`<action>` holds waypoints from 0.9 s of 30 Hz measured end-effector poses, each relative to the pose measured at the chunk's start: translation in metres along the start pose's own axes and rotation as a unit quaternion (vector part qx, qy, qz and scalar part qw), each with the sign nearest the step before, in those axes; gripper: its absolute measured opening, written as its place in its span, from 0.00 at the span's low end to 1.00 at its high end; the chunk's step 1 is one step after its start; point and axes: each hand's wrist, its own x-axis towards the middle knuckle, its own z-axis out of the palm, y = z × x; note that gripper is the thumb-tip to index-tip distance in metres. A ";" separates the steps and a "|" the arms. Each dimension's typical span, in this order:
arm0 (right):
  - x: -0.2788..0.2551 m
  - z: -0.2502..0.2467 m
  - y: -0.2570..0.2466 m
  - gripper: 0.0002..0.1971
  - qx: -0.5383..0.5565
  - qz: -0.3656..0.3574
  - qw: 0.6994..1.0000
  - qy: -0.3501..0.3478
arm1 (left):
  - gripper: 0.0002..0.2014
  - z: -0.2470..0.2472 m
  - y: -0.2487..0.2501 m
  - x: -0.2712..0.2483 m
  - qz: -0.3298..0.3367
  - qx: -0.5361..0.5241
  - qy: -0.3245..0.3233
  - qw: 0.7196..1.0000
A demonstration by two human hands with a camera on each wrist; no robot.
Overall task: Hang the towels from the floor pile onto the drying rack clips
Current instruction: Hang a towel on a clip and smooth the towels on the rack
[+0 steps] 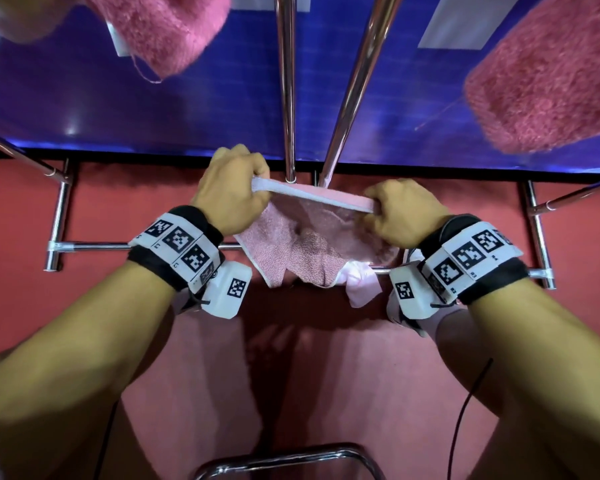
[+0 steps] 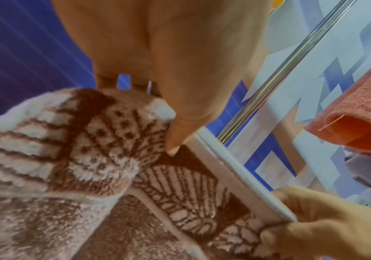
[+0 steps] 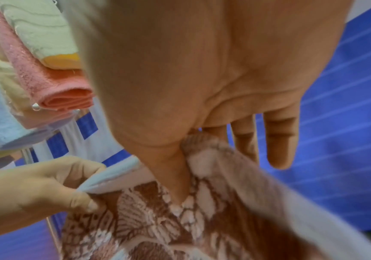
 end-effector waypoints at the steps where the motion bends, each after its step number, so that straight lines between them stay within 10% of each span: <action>1: -0.001 0.000 0.003 0.07 0.004 0.002 1.000 0.012 | 0.16 0.000 0.000 -0.001 -0.002 0.004 -0.007 1.000; 6: -0.004 -0.007 0.019 0.25 0.047 0.040 0.996 0.063 | 0.18 -0.002 0.007 -0.007 -0.094 -0.016 -0.023 0.995; 17: -0.051 -0.030 -0.014 0.22 0.171 0.077 0.980 0.064 | 0.18 -0.069 -0.008 -0.058 -0.198 -0.082 -0.018 0.976; 27: -0.145 -0.122 -0.066 0.16 0.410 0.013 0.906 0.106 | 0.13 -0.181 0.023 -0.135 -0.118 -0.327 0.034 0.937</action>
